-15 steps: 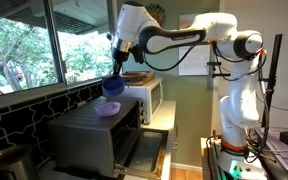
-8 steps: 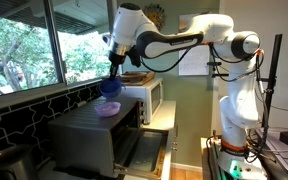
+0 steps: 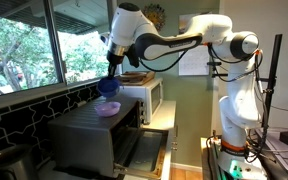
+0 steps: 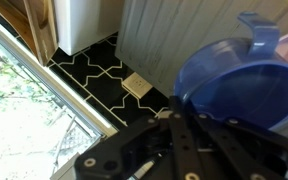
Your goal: Pour the water from the blue cup to the pink bowl then put the bowl into the oven
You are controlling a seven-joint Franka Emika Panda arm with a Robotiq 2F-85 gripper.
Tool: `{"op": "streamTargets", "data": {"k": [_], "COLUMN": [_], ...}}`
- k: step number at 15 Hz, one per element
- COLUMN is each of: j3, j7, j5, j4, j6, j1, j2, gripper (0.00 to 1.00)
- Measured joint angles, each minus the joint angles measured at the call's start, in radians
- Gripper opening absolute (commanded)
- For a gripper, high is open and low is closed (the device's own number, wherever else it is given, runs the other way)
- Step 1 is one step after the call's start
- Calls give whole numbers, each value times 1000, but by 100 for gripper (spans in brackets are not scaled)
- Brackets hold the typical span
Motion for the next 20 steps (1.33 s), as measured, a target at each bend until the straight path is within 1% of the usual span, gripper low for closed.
{"op": "streamTargets", "data": {"k": [8,20], "j3": [0,1], "j7": [0,-18], "j5": [-55,-93], "j4": [0,0], "j6": [0,2], "j1": [16,41], "j2": [0,-1], "gripper": [1,1]}}
